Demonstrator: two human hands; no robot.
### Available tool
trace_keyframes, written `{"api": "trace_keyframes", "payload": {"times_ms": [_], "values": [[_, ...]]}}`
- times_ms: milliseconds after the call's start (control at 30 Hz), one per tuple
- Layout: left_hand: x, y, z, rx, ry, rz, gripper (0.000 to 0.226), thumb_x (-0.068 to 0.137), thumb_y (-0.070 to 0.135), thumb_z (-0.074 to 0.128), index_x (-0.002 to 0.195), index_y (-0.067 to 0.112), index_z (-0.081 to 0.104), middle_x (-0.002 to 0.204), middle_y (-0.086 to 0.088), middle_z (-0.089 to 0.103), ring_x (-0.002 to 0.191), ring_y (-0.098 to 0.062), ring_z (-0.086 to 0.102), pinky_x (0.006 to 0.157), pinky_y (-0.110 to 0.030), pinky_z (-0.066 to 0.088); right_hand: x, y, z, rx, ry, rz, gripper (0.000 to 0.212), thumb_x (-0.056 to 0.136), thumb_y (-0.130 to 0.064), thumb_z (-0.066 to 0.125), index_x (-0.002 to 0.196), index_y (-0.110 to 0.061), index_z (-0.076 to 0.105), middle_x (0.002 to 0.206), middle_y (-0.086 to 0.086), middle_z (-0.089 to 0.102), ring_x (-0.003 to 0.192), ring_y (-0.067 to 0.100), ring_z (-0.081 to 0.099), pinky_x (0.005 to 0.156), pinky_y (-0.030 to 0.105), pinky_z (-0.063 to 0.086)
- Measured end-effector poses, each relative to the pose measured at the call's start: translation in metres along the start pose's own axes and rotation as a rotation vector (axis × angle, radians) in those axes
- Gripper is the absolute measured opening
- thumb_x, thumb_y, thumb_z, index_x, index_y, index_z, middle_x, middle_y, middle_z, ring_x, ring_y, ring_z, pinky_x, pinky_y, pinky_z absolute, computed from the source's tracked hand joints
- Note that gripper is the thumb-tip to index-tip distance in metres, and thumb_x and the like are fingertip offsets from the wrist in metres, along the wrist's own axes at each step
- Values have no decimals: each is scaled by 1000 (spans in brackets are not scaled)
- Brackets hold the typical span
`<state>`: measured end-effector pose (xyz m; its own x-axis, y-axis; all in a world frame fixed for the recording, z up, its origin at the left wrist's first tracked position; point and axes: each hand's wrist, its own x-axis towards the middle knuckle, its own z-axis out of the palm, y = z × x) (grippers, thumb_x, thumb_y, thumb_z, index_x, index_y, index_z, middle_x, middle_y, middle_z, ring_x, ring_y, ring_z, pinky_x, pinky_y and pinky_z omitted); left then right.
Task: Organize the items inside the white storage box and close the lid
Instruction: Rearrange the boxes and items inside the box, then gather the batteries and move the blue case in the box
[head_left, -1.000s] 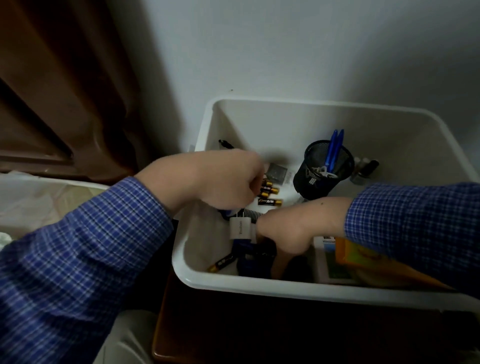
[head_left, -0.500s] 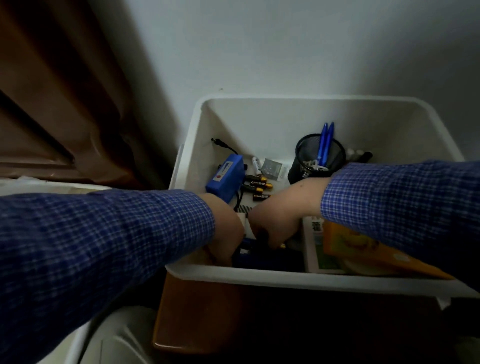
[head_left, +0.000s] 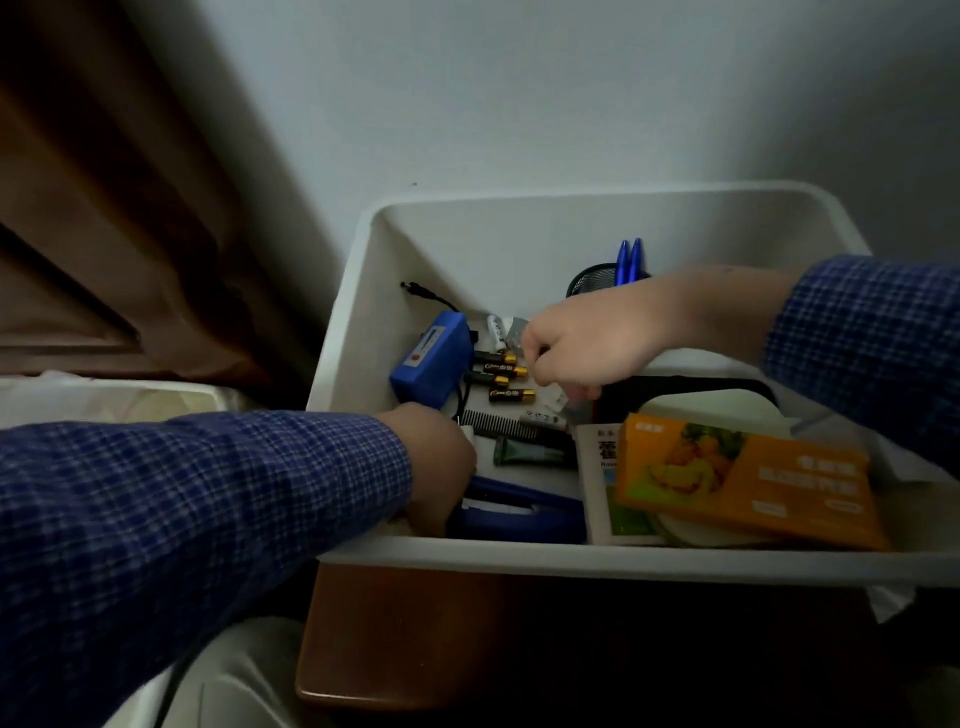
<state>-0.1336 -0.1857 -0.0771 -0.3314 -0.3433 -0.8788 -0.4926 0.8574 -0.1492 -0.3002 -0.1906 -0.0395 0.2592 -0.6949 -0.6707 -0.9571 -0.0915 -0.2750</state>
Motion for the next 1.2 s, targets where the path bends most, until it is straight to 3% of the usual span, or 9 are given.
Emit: {"api": "trace_keyframes", "payload": {"times_ms": [100,200,367,500,767,867,1033,1133,1200], "values": [[-22,-11,-11,-118,47,-18,28,89,43,65,104,19,66,82,4,64,75,-11,62,67,-24,51,9,-4,9,-71,81,4,19,101,-15,46,98,-6,62,81,3,57,70,17,51,54,22,40],[-56,-39,-29,-365,164,17,34,90,44,59,75,15,68,54,7,61,46,-6,56,44,-16,45,14,-12,4,-72,63,23,26,102,-21,44,81,-13,57,70,1,53,59,14,49,51,27,36],[-97,-63,-8,-1194,376,274,25,90,10,58,69,-1,66,54,-9,64,41,-16,57,40,-19,46,37,-21,17,-274,217,21,8,90,-12,54,84,-16,57,74,0,59,62,17,58,51,30,47],[-91,-47,15,-1740,525,372,17,79,8,64,65,0,70,59,-17,64,37,-16,57,34,-17,44,61,-32,31,-476,132,141,24,92,-9,55,71,-17,47,70,-4,53,53,12,50,43,25,38],[-78,-53,16,-2299,245,586,22,74,14,44,76,3,64,64,-13,64,46,-17,62,37,-18,50,74,-36,41,-587,135,68,23,97,-10,50,75,-16,46,79,-3,50,67,15,52,65,32,52],[-72,-46,19,-2369,178,695,23,76,18,41,79,7,60,65,-8,53,43,-13,48,32,-16,40,61,-34,24,-405,174,32,12,95,-23,54,86,-17,59,82,-1,61,76,20,63,71,37,59],[-66,-33,23,-2487,45,904,33,85,15,40,103,-2,61,65,-4,44,40,-7,38,28,-13,28,-4,-12,-7,301,302,-132,13,95,-30,61,90,-24,71,83,0,73,73,19,66,65,35,52],[-63,-25,19,-2454,63,933,28,88,15,42,114,7,48,62,-3,46,40,-6,38,28,-13,27,-41,3,1,750,327,-289,23,95,-26,55,108,-33,72,76,-4,70,55,25,42,48,31,29],[-61,-19,16,-2439,67,927,20,91,14,42,110,12,45,60,-3,46,39,-6,37,28,-12,25,-57,10,11,938,286,-382,27,96,-24,54,115,-33,71,77,0,66,53,30,31,50,35,20]]}}
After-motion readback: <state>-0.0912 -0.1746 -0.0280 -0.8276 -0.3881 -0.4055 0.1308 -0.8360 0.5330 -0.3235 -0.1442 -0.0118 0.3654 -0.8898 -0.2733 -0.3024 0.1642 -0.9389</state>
